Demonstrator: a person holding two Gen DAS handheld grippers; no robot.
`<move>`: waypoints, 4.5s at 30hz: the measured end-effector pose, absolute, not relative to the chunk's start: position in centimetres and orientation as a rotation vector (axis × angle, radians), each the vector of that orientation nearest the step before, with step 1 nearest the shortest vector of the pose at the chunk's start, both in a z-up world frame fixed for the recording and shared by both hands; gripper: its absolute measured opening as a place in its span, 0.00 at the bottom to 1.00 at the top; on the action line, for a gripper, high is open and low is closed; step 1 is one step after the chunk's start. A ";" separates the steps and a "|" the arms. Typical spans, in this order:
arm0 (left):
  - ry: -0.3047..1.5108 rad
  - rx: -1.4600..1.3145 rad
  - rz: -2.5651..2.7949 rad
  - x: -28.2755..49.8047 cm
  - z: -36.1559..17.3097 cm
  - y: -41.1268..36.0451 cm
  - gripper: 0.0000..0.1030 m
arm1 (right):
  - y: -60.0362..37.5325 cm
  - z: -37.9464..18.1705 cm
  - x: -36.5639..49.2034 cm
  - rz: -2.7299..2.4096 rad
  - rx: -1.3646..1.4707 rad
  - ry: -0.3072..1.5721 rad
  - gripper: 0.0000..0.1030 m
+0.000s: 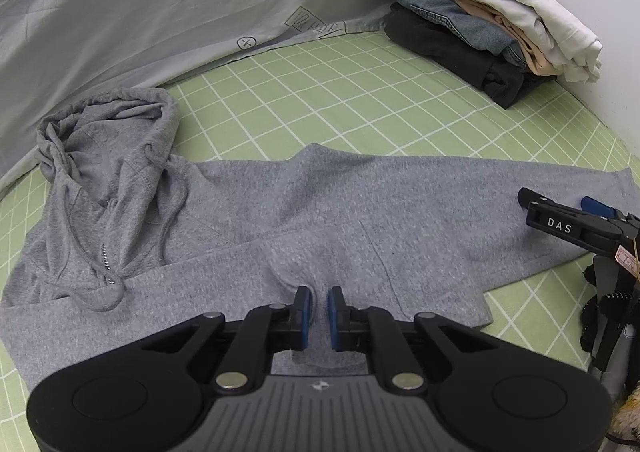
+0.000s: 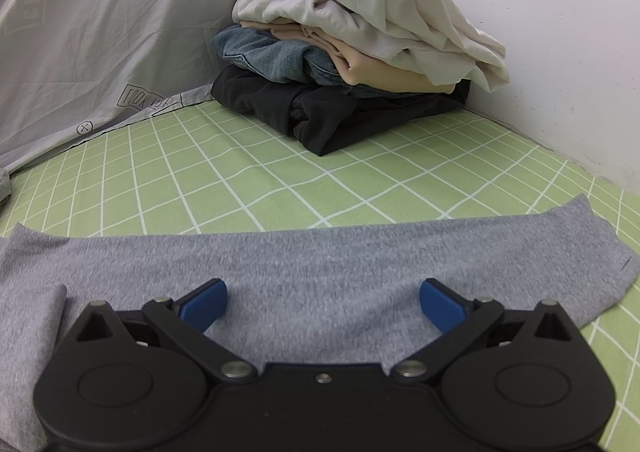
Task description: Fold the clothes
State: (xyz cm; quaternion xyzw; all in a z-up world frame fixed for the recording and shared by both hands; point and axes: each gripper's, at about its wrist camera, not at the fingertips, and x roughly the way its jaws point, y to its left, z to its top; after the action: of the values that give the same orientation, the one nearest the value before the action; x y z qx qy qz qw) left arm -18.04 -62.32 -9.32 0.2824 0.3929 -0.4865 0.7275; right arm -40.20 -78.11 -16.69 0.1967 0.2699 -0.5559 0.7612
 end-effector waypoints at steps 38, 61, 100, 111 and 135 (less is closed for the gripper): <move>0.939 0.517 -0.605 -8.3 -8.6 -51.7 0.60 | -79.9 -16.4 -43.0 -1.282 0.448 0.612 1.00; 0.979 0.533 -0.617 -9.6 -8.5 -52.8 0.61 | -87.0 -16.1 -54.2 -1.562 0.585 0.564 1.00; 1.044 0.416 -0.597 -8.7 -9.1 -50.8 0.62 | -73.8 -19.5 -30.2 -0.353 1.525 0.328 0.24; 1.032 0.491 -0.740 -11.2 -9.3 -53.7 0.67 | -75.4 -11.8 -33.1 -0.754 0.929 0.406 1.00; 0.906 0.589 -1.155 -17.7 -8.4 -64.0 0.66 | -74.5 -16.7 -37.3 -1.129 0.394 0.612 1.00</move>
State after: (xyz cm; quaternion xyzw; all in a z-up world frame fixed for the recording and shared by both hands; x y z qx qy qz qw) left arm -17.72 -63.99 -8.44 0.2649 0.4072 -0.5193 0.7031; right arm -37.34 -74.54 -16.68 0.1824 0.2836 -0.5231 0.7827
